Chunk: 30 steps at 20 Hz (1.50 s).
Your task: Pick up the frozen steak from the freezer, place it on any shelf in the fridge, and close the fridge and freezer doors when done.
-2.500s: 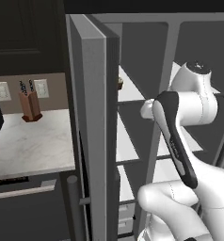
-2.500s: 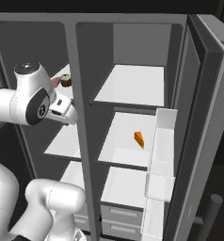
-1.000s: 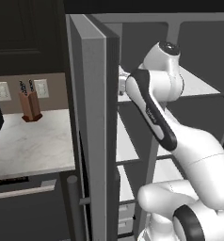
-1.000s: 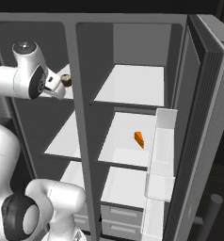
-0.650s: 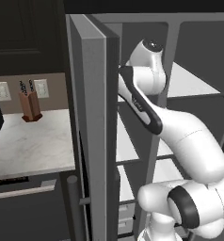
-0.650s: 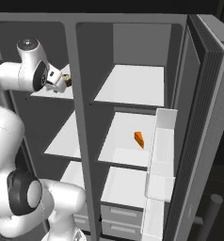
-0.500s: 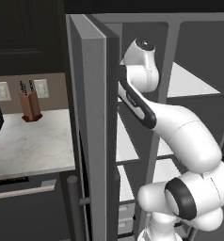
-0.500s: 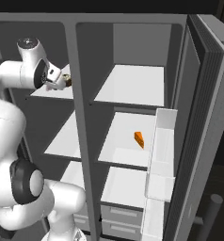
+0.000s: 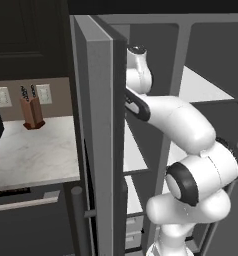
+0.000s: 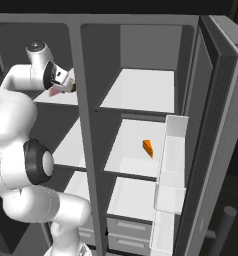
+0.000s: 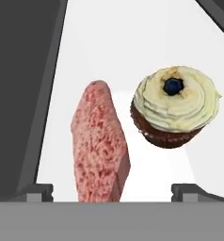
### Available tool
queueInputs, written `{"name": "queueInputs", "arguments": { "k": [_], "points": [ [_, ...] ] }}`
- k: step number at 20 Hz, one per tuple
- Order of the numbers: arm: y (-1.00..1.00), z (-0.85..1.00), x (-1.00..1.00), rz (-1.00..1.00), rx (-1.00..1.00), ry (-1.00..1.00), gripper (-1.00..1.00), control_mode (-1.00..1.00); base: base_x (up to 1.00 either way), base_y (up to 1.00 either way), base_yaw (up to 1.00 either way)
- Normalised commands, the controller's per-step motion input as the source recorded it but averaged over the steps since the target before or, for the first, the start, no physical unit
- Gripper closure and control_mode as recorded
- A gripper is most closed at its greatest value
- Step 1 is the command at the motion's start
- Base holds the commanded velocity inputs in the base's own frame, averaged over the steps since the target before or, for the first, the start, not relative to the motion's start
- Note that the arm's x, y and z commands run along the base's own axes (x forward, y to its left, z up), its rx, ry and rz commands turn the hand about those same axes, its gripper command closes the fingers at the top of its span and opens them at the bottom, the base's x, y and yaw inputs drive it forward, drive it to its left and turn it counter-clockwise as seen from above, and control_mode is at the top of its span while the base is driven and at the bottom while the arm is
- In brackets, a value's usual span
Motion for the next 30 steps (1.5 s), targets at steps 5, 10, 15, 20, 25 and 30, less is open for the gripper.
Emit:
{"name": "queueInputs", "arguments": {
  "k": [5,10,15,20,25,30],
  "points": [
    [0.15,-0.39,0.57,0.00,-0.05,0.03,-1.00,-1.00,0.00,0.00,0.00],
    [0.22,-0.32,0.60,0.00,-0.03,0.00,-1.00,-1.00,0.00,0.00,0.00],
    [-0.08,-0.66,0.16,0.00,-0.02,0.01,1.00,-1.00,0.00,0.00,0.00],
    [-0.53,-0.53,-0.22,0.00,-0.01,0.00,1.00,-1.00,0.00,0.00,0.00],
    [-0.07,-0.02,-0.02,0.00,0.00,0.00,1.00,-1.00,0.00,0.00,0.00],
    [-0.21,0.11,-0.60,0.01,0.01,-0.12,1.00,-1.00,0.00,0.00,0.00]
  ]
}}
